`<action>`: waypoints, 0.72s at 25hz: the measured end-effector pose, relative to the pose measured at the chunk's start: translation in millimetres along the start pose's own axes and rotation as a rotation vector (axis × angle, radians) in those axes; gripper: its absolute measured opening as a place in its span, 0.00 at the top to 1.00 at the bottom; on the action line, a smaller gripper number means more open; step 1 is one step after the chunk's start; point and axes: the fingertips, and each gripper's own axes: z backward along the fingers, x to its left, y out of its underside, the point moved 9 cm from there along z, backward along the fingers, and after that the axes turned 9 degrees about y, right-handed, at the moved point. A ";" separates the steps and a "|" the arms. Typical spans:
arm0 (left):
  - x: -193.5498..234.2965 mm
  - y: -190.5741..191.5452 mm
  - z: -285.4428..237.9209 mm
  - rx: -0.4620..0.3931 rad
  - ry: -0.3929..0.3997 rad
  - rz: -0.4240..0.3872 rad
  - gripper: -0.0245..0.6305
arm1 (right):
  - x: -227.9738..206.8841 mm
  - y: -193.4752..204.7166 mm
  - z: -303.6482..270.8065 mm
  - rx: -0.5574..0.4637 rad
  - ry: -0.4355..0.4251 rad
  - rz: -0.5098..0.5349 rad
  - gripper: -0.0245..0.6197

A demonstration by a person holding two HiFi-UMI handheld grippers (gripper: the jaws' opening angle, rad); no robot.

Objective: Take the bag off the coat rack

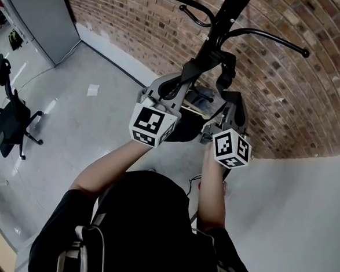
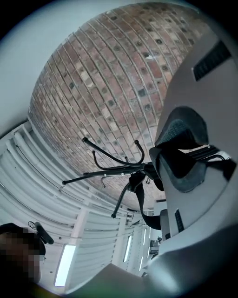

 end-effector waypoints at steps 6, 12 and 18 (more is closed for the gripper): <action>-9.2 -30.4 7.8 -0.066 0.049 0.004 0.93 | 4.3 -30.1 24.8 -0.084 0.009 -0.015 0.93; -12.2 -57.7 24.2 -0.124 0.087 0.033 0.93 | 15.2 -55.9 54.0 -0.165 0.020 -0.020 0.93; -5.8 -73.7 57.6 -0.161 0.069 0.087 0.93 | 17.5 -74.0 82.2 -0.213 0.050 0.002 0.93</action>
